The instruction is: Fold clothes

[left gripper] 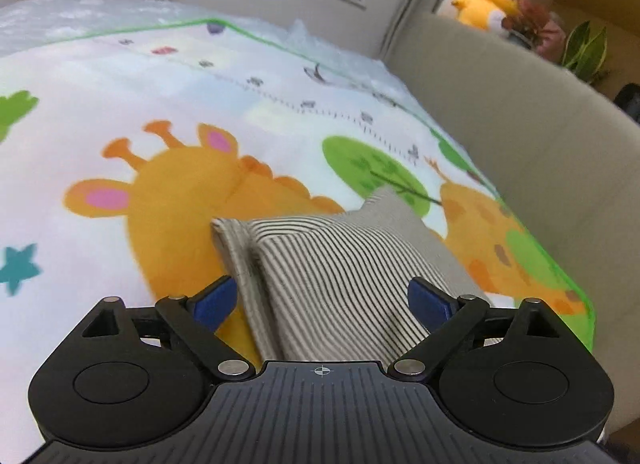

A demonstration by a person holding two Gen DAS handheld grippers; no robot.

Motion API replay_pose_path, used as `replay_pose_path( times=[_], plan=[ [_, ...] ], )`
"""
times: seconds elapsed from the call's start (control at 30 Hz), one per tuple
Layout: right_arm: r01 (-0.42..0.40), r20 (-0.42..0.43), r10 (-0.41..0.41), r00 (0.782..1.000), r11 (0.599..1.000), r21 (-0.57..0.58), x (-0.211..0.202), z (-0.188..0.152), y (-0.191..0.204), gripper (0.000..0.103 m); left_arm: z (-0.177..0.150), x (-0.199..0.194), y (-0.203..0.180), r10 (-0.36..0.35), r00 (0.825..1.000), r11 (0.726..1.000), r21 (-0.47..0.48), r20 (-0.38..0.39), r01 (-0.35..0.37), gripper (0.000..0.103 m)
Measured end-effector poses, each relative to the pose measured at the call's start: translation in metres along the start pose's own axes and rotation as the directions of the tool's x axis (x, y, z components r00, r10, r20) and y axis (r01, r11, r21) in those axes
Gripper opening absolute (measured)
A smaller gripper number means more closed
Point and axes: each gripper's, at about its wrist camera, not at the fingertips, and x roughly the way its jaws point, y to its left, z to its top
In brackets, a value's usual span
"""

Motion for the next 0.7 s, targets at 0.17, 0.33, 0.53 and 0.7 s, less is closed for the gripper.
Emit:
replay_pose_path(
  times=[0.17, 0.33, 0.53, 0.7],
  plan=[
    [0.069, 0.071, -0.074, 0.995, 0.995, 0.069, -0.003, 0.022, -0.041, 0.102, -0.014, -0.035, -0.03, -0.078, 0.995, 0.993, 0.09, 0.056, 0.072, 0.097],
    [0.087, -0.011, -0.087, 0.996, 0.975, 0.206, 0.035, 0.023, -0.083, 0.07, -0.044, -0.029, -0.074, -0.192, 0.981, 0.962, 0.204, 0.033, 0.181, 0.103],
    [0.091, -0.053, -0.081, 0.995, 0.972, 0.216, 0.039, -0.011, -0.063, 0.067, -0.077, 0.011, -0.069, -0.11, 0.991, 0.974, 0.192, -0.079, 0.123, 0.103],
    [0.095, -0.027, -0.091, 0.995, 0.968, 0.232, 0.033, -0.023, -0.056, 0.069, -0.079, 0.012, -0.074, -0.106, 0.992, 0.969, 0.219, -0.063, 0.117, 0.103]
  ],
)
